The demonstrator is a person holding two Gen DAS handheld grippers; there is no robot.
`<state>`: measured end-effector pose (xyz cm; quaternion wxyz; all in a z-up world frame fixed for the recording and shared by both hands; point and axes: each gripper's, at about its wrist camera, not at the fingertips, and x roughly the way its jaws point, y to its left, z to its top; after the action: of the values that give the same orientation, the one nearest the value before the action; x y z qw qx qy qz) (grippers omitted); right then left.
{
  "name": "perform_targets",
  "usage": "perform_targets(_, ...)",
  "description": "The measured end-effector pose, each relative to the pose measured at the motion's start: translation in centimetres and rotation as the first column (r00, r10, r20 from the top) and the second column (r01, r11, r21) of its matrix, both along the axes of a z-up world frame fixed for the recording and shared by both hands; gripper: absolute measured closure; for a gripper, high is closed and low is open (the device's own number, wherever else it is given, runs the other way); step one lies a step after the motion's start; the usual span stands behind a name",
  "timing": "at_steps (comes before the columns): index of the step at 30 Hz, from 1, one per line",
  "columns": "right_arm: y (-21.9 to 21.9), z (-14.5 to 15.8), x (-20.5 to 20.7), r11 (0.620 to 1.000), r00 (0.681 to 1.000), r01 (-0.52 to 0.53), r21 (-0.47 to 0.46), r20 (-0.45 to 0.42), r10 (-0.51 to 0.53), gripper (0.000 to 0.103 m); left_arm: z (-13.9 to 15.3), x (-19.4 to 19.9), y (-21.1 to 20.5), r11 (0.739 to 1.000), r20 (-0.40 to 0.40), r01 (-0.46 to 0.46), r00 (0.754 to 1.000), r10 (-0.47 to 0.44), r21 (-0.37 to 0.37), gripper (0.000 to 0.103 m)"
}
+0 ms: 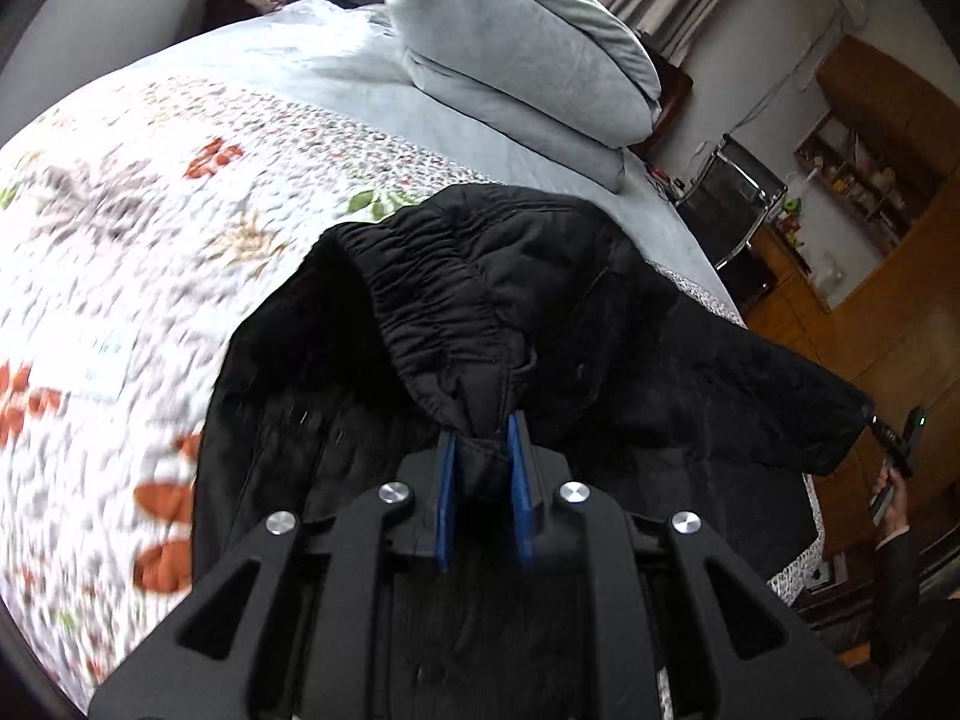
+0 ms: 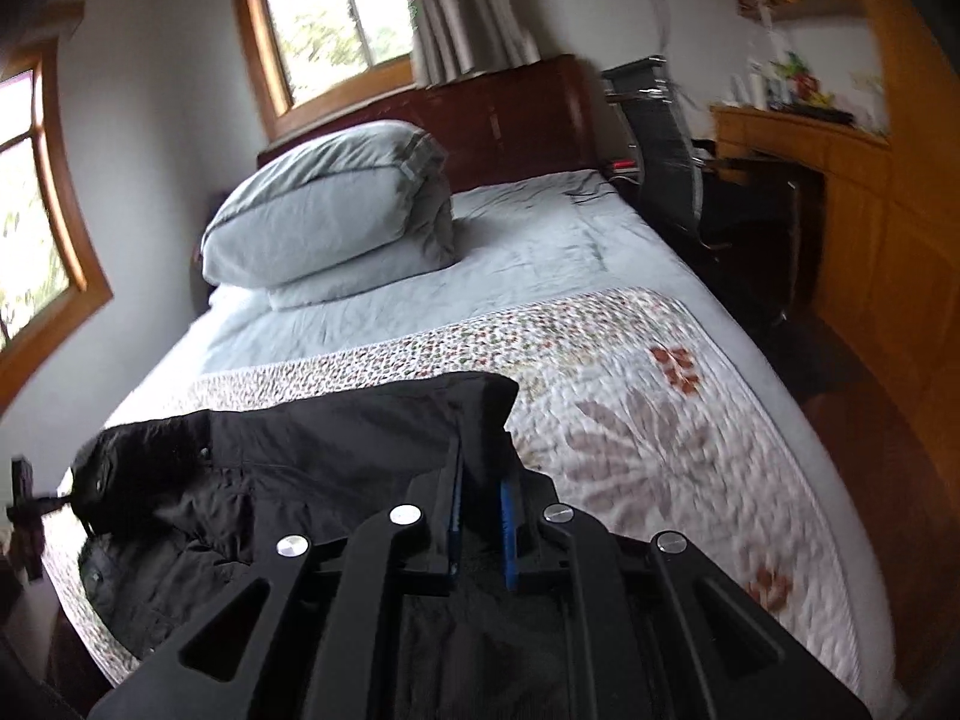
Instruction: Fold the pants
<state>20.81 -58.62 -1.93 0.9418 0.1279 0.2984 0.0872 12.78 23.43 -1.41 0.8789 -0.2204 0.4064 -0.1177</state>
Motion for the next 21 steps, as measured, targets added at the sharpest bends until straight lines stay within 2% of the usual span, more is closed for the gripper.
perform_targets(3,-1.6,-1.6,-2.5,0.998,0.999,0.041,0.053,-0.003,-0.041,0.094,-1.0,-2.8,1.4,0.999,-0.014,-0.034,0.999,0.034,-0.024,0.087)
perform_targets(7,-3.3,-3.7,-5.4,0.989,0.996,0.092,0.118,-0.017,-0.091,0.094,-2.2,-5.7,3.4,0.994,-0.027,-0.098,0.995,0.097,-0.040,0.091)
perform_targets(8,-3.7,-4.3,-6.2,0.986,0.995,0.103,0.130,-0.023,-0.101,0.094,-2.4,-6.2,4.0,0.992,-0.030,-0.118,0.993,0.117,-0.041,0.094)
perform_targets(13,-4.2,-6.6,-9.1,0.976,0.990,0.137,0.166,-0.054,-0.130,0.095,-3.7,-9.4,6.4,0.979,-0.052,-0.196,0.980,0.193,-0.049,0.094)
perform_targets(15,-4.4,-7.8,-10.1,0.970,0.987,0.157,0.185,-0.072,-0.146,0.098,-3.4,-10.0,6.5,0.976,-0.044,-0.209,0.977,0.207,-0.054,0.091)
perform_targets(16,-4.4,-8.4,-10.6,0.967,0.984,0.168,0.194,-0.085,-0.154,0.098,-3.0,-10.3,6.3,0.975,-0.039,-0.213,0.977,0.211,-0.057,0.083)
perform_targets(17,-4.5,-8.9,-10.9,0.965,0.983,0.175,0.197,-0.093,-0.159,0.098,-2.5,-10.5,5.9,0.975,-0.029,-0.210,0.978,0.209,-0.065,0.063)
perform_targets(19,-4.5,-9.8,-11.6,0.958,0.980,0.187,0.219,-0.104,-0.168,0.098,-0.7,-10.5,4.5,0.974,0.003,-0.214,0.977,0.215,-0.073,0.039)
perform_targets(21,-4.2,-10.4,-11.8,0.958,0.980,0.186,0.219,-0.117,-0.163,0.098,1.6,-10.2,2.9,0.977,0.070,-0.179,0.980,0.188,-0.119,0.032)
